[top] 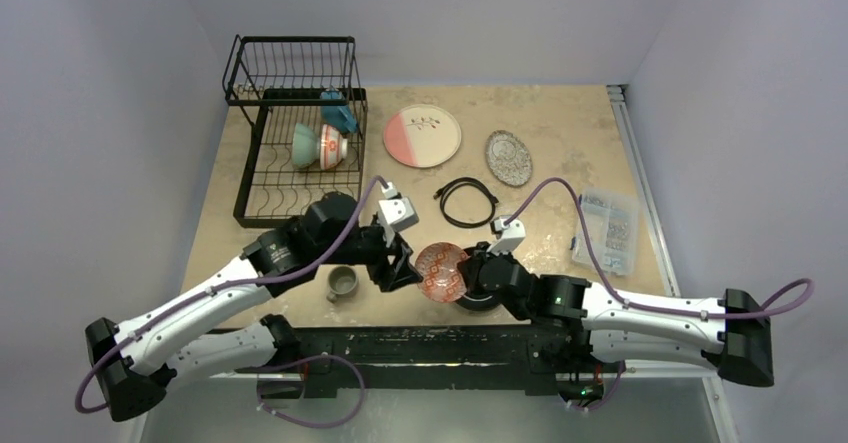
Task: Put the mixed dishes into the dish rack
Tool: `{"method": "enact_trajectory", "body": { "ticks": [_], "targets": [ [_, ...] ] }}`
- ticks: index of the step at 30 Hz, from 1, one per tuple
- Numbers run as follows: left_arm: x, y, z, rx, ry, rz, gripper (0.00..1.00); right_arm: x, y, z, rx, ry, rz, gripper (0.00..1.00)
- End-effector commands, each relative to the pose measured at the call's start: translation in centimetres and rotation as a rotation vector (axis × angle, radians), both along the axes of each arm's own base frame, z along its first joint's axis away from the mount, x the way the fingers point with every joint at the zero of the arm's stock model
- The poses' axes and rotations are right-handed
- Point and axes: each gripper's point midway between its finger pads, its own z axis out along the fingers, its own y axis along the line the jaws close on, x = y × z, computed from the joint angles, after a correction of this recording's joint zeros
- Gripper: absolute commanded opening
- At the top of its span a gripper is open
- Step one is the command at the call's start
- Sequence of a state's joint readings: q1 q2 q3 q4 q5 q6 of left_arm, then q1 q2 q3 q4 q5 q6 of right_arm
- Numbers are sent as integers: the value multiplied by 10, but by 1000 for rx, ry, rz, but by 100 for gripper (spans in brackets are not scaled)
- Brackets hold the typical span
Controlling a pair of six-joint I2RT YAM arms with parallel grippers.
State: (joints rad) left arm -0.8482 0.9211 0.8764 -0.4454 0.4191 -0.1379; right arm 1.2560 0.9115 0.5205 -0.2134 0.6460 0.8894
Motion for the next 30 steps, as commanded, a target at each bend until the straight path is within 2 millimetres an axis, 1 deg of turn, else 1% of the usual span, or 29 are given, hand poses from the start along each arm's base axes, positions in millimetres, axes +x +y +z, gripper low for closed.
{"method": "enact_trajectory", "body": {
  "ticks": [1,3,5,8,10,12,16,17,21,25,30],
  "targets": [
    [-24,-13,3,-7,-34,-28,62,8,0,10,99,-2,-23,0],
    [-35,-21,1,35,-76,-42,64,10,-1,9,111,5,-18,0],
    [-42,-22,-10,166,-159,-53,64,11,-1,10,120,3,-12,0],
    [-41,-27,-24,387,-402,-91,66,13,-1,14,124,-4,-7,0],
    [-44,-34,-29,484,-526,-142,66,14,0,16,123,-6,-3,0],
    [-47,-43,-37,563,-593,-192,67,14,0,18,125,-9,2,0],
    [-52,-56,-61,695,-643,-300,67,12,1,19,134,-6,14,0],
    [-51,-58,-66,729,-654,-314,67,11,0,19,139,-6,16,0],
    [-37,-60,-81,877,-749,-303,65,10,-1,22,156,-9,21,0],
    [-28,-60,-92,962,-810,-291,61,9,-1,26,168,-17,29,0],
    [-21,-56,-94,1002,-879,-259,55,9,1,28,169,-18,36,0]
  ]
}}
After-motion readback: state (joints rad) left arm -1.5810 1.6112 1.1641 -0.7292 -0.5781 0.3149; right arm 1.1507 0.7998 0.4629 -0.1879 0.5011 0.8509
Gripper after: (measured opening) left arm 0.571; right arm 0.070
